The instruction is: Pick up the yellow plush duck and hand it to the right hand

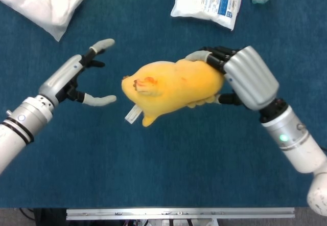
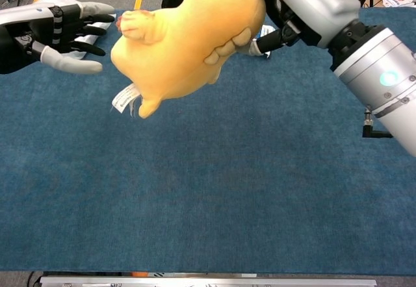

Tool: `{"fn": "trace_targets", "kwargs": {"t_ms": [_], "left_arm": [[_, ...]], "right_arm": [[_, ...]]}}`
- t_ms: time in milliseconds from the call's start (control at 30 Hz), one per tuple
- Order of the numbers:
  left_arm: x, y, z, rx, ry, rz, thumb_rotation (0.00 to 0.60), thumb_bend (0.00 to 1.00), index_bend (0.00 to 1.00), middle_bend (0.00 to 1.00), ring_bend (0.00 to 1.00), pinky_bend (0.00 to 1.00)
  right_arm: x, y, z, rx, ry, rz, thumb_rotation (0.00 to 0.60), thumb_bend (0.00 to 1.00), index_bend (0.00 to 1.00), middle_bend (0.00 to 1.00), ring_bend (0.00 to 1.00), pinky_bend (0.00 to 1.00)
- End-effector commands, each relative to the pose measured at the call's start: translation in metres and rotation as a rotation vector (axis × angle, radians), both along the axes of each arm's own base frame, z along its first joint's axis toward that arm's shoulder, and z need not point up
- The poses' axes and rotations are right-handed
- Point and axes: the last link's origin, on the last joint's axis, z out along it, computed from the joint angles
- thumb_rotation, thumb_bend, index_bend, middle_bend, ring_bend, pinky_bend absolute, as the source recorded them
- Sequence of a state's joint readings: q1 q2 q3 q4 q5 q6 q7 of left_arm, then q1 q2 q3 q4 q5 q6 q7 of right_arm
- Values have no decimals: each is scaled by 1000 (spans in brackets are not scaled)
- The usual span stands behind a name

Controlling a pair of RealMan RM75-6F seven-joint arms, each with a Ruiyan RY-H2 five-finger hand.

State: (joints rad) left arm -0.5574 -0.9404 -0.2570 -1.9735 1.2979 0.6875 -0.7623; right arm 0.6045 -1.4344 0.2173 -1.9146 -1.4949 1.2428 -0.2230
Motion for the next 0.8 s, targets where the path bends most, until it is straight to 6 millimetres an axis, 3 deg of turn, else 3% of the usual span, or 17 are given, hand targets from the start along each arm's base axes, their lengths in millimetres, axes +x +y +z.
{"fn": "trace_targets", "kwargs": {"t_ms": [33, 467, 800], "left_arm": [[-19, 2, 5, 89, 108, -37, 600, 204, 5, 0, 0, 146], [-80, -6, 10, 389, 494, -70, 600, 205, 30, 0, 0, 146], [-92, -18, 13, 465, 606, -69, 600, 204, 35, 0, 0, 146]], "right_arm": [[-13, 6, 11, -23, 4, -4, 600, 634, 683, 578, 578, 804], [-70, 29, 60, -148, 28, -67, 600, 634, 683, 578, 583, 805], [-85, 42, 72, -180, 32, -81, 600, 635, 683, 578, 587, 804]]}}
